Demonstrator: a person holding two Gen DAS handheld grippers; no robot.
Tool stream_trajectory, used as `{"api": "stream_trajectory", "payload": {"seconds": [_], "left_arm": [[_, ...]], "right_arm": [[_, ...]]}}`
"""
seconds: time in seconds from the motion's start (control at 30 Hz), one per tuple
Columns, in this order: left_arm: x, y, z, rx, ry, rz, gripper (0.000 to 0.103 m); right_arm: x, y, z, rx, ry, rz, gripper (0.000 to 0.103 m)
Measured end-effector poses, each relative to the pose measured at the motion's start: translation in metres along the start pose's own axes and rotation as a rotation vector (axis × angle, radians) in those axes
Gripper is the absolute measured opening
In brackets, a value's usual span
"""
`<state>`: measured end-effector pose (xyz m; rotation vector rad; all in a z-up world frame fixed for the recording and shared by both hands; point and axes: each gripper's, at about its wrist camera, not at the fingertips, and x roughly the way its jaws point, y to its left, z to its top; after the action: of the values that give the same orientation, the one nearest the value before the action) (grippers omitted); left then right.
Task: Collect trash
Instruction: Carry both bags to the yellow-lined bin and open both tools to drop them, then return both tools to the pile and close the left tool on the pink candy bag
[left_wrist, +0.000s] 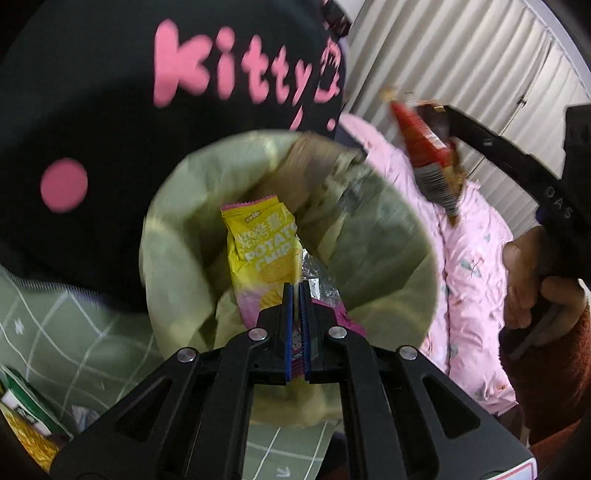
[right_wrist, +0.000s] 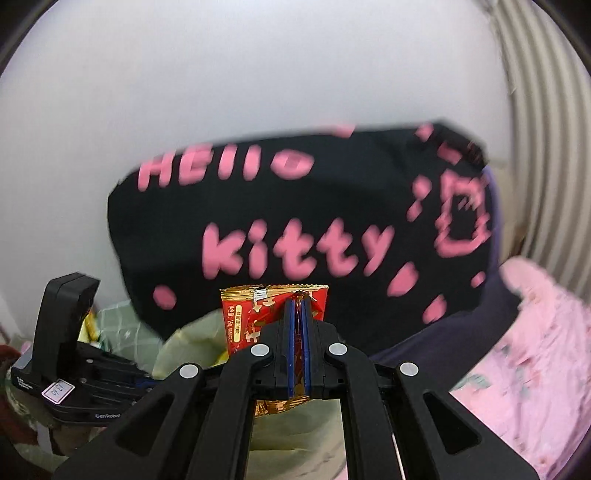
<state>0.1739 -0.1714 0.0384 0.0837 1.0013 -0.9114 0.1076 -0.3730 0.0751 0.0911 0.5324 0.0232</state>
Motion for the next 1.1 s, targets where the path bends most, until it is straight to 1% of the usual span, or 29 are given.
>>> {"api": "stream_trajectory", "payload": {"seconds": [0.07, 0.13, 0.23, 0.3, 0.37, 0.5, 0.67, 0.77, 0.8, 0.83, 0.87, 0.93, 0.97, 1.0, 1.1], "left_arm": [[0.000, 0.005, -0.006, -0.002, 0.012, -0.001, 0.004], [-0.003, 0.004, -0.010, 0.005, 0.016, 0.015, 0.004], [-0.008, -0.001, -0.014, 0.019, 0.011, 0.039, 0.004], [-0.013, -0.002, -0.019, 0.017, 0.001, 0.036, 0.004], [-0.013, 0.004, -0.013, 0.004, -0.001, 0.021, 0.005], [-0.006, 0.007, -0.006, 0.001, -0.009, 0.035, 0.007], [-0.009, 0.009, -0.002, -0.006, -0.033, 0.040, 0.008], [-0.014, 0.013, -0.001, -0.035, -0.057, 0.038, 0.019], [-0.018, 0.017, -0.001, -0.053, -0.068, 0.031, 0.029], [-0.021, 0.020, -0.001, -0.073, -0.083, 0.028, 0.037], [-0.024, 0.023, -0.001, -0.087, -0.098, 0.025, 0.038], [-0.034, 0.027, -0.002, -0.111, -0.136, 0.029, 0.042], [-0.039, 0.028, -0.003, -0.120, -0.152, 0.033, 0.042], [-0.045, 0.031, -0.004, -0.133, -0.172, 0.040, 0.043], [-0.067, 0.040, -0.010, -0.179, -0.232, 0.070, 0.044]], "right_arm": [[0.023, 0.006, -0.010, -0.016, 0.059, 0.030, 0.005], [0.043, 0.012, -0.021, -0.024, 0.123, 0.060, 0.005], [0.054, 0.019, -0.033, -0.038, 0.185, 0.078, 0.005], [0.054, 0.021, -0.039, -0.053, 0.198, 0.074, 0.005], [0.052, 0.020, -0.042, -0.057, 0.201, 0.058, 0.005], [0.044, 0.014, -0.042, -0.028, 0.187, 0.035, 0.005], [0.043, 0.014, -0.043, -0.016, 0.191, 0.040, 0.005], [0.043, 0.015, -0.042, -0.007, 0.196, 0.038, 0.006], [0.043, 0.016, -0.042, -0.008, 0.197, 0.030, 0.006], [0.043, 0.017, -0.041, -0.014, 0.194, 0.018, 0.006], [0.043, 0.018, -0.041, -0.022, 0.191, 0.005, 0.006], [0.042, 0.021, -0.041, -0.036, 0.196, -0.017, 0.013], [0.042, 0.021, -0.041, -0.035, 0.195, -0.016, 0.027], [0.041, 0.021, -0.041, -0.029, 0.193, -0.012, 0.034], [0.036, 0.023, -0.039, -0.033, 0.184, -0.036, 0.034]]}}
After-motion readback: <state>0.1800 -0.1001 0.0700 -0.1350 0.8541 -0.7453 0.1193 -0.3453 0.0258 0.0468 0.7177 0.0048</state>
